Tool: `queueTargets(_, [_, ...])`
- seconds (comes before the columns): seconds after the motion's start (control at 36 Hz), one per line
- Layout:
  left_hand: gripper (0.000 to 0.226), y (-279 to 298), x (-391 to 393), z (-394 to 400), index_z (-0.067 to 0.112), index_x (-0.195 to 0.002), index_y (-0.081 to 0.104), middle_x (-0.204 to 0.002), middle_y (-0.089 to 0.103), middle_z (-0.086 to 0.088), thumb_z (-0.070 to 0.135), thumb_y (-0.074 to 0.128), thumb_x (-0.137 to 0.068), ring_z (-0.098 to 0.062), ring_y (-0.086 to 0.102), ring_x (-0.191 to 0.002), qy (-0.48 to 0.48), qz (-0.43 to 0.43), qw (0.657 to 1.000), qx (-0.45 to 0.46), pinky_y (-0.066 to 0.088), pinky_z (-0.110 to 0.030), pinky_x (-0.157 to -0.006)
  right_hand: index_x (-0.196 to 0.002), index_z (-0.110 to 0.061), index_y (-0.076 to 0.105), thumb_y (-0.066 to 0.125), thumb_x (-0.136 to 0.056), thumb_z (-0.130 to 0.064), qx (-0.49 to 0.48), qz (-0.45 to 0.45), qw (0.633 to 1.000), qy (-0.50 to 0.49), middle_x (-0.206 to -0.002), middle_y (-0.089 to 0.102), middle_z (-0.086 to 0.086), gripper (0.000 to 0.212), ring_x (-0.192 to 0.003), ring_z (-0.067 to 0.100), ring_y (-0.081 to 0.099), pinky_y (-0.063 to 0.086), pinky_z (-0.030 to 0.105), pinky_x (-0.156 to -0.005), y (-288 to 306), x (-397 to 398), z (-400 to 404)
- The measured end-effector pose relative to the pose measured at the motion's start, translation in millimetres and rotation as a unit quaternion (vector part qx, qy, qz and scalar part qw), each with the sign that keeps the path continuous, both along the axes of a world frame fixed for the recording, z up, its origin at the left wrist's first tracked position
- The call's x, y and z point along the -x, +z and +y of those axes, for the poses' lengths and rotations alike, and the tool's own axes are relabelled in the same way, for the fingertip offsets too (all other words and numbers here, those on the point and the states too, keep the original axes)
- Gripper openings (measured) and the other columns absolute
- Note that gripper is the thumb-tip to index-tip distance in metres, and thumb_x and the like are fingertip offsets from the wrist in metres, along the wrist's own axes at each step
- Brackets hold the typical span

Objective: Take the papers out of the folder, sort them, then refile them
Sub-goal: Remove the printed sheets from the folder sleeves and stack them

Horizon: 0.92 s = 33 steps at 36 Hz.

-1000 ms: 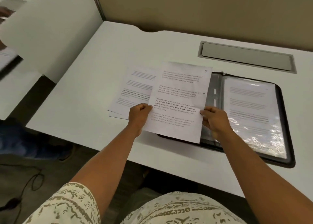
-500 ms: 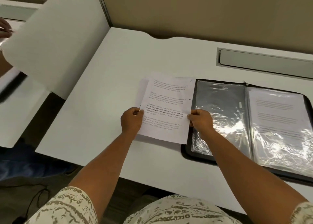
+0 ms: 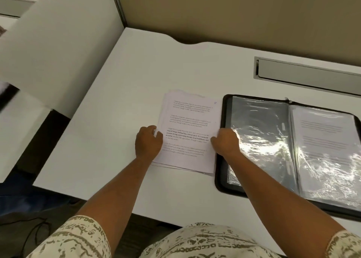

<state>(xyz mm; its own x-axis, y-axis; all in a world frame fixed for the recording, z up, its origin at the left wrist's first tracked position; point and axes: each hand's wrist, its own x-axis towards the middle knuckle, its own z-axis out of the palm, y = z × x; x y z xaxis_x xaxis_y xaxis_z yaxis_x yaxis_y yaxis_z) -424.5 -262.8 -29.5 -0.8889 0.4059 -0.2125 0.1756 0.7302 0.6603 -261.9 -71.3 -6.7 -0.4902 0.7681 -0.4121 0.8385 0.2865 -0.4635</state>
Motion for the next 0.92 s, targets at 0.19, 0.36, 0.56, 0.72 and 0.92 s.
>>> queueTargets(0.19, [0.033,0,2,-1,-0.012,-0.099,0.060,-0.101,0.062,-0.031,0.019,0.056,-0.090,-0.045,0.060,-0.092,-0.001,0.012,0.999,0.034,0.052,-0.050,-0.079,-0.080,-0.005,0.054,0.056,-0.094,-0.011,0.032,-0.024,0.999,0.030,-0.074,0.051,0.001,0.015,-0.060,0.009,0.046,0.033,0.020,-0.048,-6,8,-7])
queueTargets(0.36, [0.032,2,1,-6,-0.012,-0.098,0.061,-0.100,0.062,-0.032,0.019,0.056,-0.090,-0.046,0.060,-0.092,0.003,0.012,0.999,0.046,0.052,-0.050,-0.079,-0.075,-0.002,0.056,0.055,-0.090,-0.006,0.064,0.026,0.998,0.011,-0.086,0.065,0.020,0.016,-0.077,0.034,0.065,0.056,0.039,-0.068,-9,0,-6])
queueTargets(0.56, [0.016,6,-18,3,0.010,-0.104,0.069,-0.104,0.062,-0.009,0.018,0.061,-0.093,-0.024,0.061,-0.092,0.026,0.062,0.997,-0.034,0.049,-0.031,-0.078,-0.075,-0.004,0.064,0.050,-0.088,-0.004,0.032,0.105,0.994,-0.026,-0.075,0.065,0.015,0.019,-0.070,0.033,0.066,0.054,0.033,-0.065,-3,-30,4])
queueTargets(0.72, [0.010,13,-50,38,0.013,-0.097,0.069,-0.095,0.063,0.001,0.016,0.060,-0.092,-0.013,0.057,-0.080,-0.044,0.059,0.993,-0.091,0.041,-0.020,-0.072,-0.119,-0.010,0.071,0.055,-0.096,-0.014,-0.032,0.123,0.991,-0.038,-0.112,0.073,0.008,0.028,-0.098,0.026,0.068,0.052,0.033,-0.089,11,-76,20])
queueTargets(0.92, [0.014,21,-107,77,0.017,-0.104,0.069,-0.097,0.063,0.007,0.019,0.058,-0.095,-0.008,0.058,-0.085,-0.131,0.035,0.987,-0.087,0.036,-0.006,-0.068,-0.123,-0.014,0.069,0.054,-0.096,-0.017,-0.082,0.125,0.985,-0.089,-0.120,0.071,0.007,0.031,-0.103,0.023,0.065,0.041,0.025,-0.085,16,-155,49])
